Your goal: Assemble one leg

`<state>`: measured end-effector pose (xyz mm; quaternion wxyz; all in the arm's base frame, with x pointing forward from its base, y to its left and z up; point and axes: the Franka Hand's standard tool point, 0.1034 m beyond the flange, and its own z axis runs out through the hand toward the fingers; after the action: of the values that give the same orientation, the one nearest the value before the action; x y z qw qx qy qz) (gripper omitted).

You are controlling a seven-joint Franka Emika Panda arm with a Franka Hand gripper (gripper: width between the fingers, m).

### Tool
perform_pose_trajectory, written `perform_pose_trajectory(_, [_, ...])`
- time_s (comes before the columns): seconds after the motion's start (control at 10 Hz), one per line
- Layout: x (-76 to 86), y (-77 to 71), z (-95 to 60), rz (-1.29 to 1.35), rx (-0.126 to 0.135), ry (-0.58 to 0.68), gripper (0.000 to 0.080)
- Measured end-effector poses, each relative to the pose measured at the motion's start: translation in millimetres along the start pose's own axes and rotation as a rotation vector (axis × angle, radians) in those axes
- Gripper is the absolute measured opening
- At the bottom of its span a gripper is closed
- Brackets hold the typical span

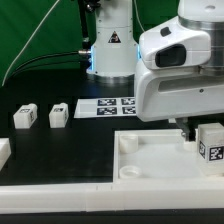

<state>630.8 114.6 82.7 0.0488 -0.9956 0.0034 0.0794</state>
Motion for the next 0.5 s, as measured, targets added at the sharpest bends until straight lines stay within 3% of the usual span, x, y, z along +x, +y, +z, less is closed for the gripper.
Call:
perform_pose_trajectory(0.1, [0.0, 0.0, 0.0, 0.000, 0.000, 0.000, 0.0391])
perform_pose_trajectory(0.2, [0.0, 0.1, 0.0, 0.000, 0.000, 0.000, 0.0291])
perform_pose_trajectory(0.5, [0.0, 0.0, 0.0, 0.051, 0.001, 0.000, 0.0291])
